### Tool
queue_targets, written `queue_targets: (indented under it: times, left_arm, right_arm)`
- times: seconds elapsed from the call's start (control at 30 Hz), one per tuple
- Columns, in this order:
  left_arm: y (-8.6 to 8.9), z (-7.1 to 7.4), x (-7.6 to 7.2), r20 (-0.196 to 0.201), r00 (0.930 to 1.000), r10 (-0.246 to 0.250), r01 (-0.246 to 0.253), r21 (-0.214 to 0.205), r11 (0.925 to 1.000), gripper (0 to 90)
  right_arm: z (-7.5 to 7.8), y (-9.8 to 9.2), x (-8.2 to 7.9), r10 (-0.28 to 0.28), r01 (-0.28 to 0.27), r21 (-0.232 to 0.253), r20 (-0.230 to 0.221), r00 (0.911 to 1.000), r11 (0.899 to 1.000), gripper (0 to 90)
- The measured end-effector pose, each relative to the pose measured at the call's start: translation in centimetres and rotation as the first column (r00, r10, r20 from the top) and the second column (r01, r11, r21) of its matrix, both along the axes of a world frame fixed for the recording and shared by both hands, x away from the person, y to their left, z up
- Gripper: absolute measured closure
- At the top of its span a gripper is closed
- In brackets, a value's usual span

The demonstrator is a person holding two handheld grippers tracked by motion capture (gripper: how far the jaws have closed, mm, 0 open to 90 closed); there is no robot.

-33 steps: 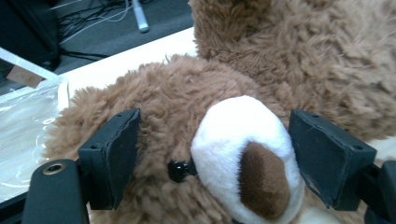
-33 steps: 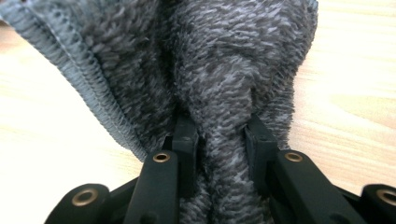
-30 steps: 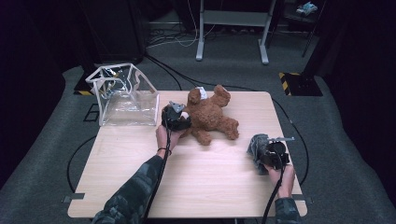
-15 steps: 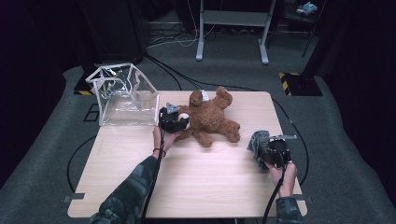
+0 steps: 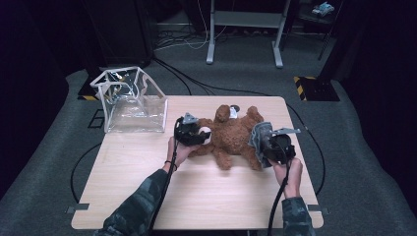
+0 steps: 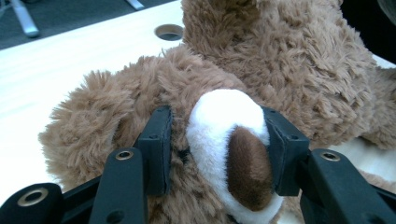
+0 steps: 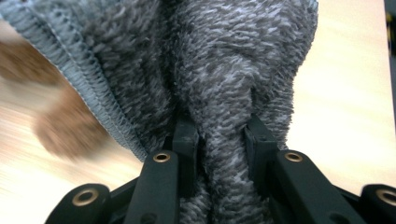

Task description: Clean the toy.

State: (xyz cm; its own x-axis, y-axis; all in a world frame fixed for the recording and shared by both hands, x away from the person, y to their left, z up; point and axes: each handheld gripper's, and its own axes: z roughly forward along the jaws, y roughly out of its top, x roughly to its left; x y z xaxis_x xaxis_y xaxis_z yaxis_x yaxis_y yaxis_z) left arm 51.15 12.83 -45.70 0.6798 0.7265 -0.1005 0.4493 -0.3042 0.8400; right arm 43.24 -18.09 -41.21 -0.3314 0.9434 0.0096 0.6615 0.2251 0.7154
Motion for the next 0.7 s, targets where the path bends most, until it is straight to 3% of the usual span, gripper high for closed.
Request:
queue_targets:
  times: [0.17, 0.33, 0.43, 0.53, 0.63, 0.7]
  left_arm:
    - [-0.7, -0.1, -0.4, -0.004, 0.9998, -0.022, 0.022, -0.021, 0.9995, 50.0]
    - [-1.2, -0.3, -0.6, -0.001, 0.999, -0.044, 0.044, -0.008, 0.999, 48.0]
    - [-0.8, -0.2, -0.4, 0.012, 0.9988, -0.048, 0.048, -0.012, 0.9988, 40.4]
    - [-0.5, 0.3, -1.0, 0.053, 0.9967, -0.061, 0.061, 0.0, 0.9981, 32.5]
    - [0.4, 0.7, -1.6, 0.082, 0.9948, -0.06, 0.062, -0.027, 0.9977, 29.8]
    - [1.3, 0.8, -1.8, 0.075, 0.9961, -0.046, 0.05, -0.052, 0.9974, 28.2]
  right_arm:
    - [1.8, 4.0, 1.8, 0.066, -0.065, -0.065, 0.01, 0.9978, 0.996, 71.0]
    - [0.1, 6.5, 4.8, 0.076, -0.082, -0.142, -0.047, 0.996, 0.986, 70.7]
    - [-0.8, 6.2, 5.3, 0.061, -0.067, -0.108, -0.061, 0.9962, 0.992, 71.5]
    - [-1.0, 5.8, 5.3, 0.066, -0.072, -0.094, -0.072, 0.9953, 0.993, 72.3]
    - [-1.3, 5.5, 5.3, 0.062, -0.069, -0.093, -0.075, 0.9953, 0.993, 72.4]
    - [-1.5, 5.4, 5.2, 0.058, -0.064, -0.082, -0.07, 0.9959, 0.995, 72.4]
